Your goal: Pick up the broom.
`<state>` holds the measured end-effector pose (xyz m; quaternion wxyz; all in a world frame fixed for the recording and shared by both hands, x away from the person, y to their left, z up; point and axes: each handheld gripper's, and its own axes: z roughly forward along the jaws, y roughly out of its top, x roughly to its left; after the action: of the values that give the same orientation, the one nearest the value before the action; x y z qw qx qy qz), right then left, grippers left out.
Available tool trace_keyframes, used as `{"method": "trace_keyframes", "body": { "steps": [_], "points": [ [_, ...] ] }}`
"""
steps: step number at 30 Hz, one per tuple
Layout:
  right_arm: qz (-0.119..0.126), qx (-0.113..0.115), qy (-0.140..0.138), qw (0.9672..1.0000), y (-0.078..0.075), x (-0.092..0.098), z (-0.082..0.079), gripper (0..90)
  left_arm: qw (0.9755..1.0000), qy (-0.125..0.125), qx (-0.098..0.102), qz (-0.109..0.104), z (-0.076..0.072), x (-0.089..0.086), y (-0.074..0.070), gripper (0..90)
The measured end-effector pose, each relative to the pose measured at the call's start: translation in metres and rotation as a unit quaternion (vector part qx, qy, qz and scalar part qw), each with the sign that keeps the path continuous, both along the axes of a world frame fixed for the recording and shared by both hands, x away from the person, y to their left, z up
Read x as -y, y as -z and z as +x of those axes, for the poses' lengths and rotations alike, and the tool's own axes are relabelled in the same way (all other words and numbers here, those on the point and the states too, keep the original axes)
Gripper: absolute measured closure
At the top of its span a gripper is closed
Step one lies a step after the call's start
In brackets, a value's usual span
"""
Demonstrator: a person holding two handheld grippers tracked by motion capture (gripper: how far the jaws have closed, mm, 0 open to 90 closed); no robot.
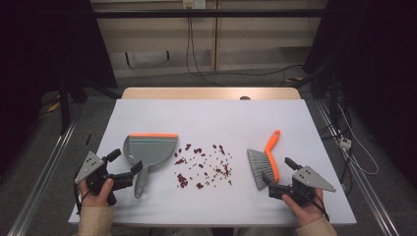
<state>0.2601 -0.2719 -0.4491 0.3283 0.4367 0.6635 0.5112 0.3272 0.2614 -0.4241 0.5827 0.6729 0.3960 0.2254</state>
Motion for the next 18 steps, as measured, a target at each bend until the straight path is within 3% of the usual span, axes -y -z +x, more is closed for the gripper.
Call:
{"method": "trace_keyframes", "body": {
  "steps": [12,18],
  "points": [
    [-0.005,-0.008,0.006,0.9999,-0.002,0.000,0.007,3.7,1.0000,0.001,0.001,0.001,0.001,-0.001,0.001,2.7],
    [-0.031,-0.029,0.022,0.9989,-0.008,-0.001,0.020,6.0,1.0000,0.003,0.000,0.006,0.001,0.001,0.001,2.7]
  ]
}}
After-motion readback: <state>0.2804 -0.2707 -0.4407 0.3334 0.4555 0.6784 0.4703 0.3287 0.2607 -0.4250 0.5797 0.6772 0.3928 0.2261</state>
